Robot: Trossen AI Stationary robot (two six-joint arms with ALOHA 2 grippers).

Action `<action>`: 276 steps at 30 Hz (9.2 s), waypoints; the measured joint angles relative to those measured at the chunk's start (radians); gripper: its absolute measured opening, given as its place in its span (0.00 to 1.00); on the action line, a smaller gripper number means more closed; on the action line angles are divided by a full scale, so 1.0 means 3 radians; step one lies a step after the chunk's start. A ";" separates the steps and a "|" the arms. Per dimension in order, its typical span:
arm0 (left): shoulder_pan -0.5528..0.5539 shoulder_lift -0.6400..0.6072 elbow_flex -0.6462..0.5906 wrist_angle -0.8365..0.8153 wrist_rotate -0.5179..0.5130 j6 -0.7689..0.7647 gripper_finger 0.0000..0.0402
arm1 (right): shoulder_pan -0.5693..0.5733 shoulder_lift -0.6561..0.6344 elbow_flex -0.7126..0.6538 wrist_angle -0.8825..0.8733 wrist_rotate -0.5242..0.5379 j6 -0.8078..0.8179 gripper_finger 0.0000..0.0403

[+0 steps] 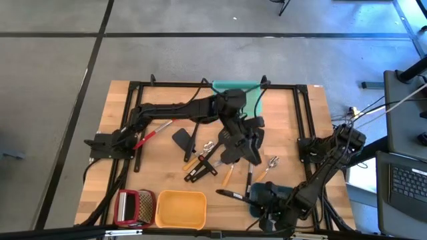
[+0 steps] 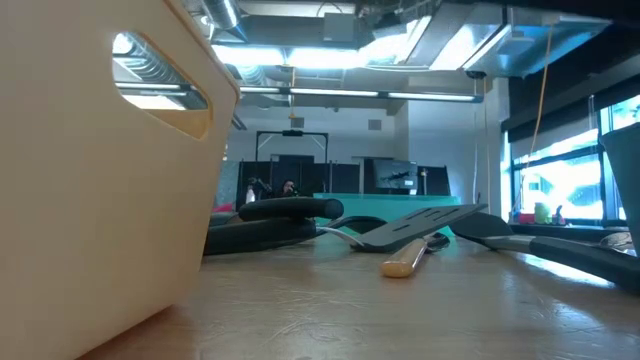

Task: Pick & Place Kitchen Items
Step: Put the black serving spoon into the blue bin, then adjust the yellow bin, then put the black serving spoon into the blue bin

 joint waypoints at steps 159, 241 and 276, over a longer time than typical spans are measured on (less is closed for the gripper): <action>-0.1336 -0.0707 -0.0445 -0.3457 -0.4552 -0.0353 0.17 | -0.1443 -0.2828 0.0005 -0.1741 -0.0668 -0.2113 0.32; -0.1465 -0.1720 -0.3054 -0.1150 -0.4282 -0.1090 0.01 | -0.1818 -0.2840 0.0003 -0.1877 -0.1019 -0.2437 0.32; -0.0485 -0.3594 -0.5445 0.0023 -0.4501 -0.0321 0.00 | -0.2311 -0.2833 0.0001 -0.1526 -0.1008 -0.2462 0.32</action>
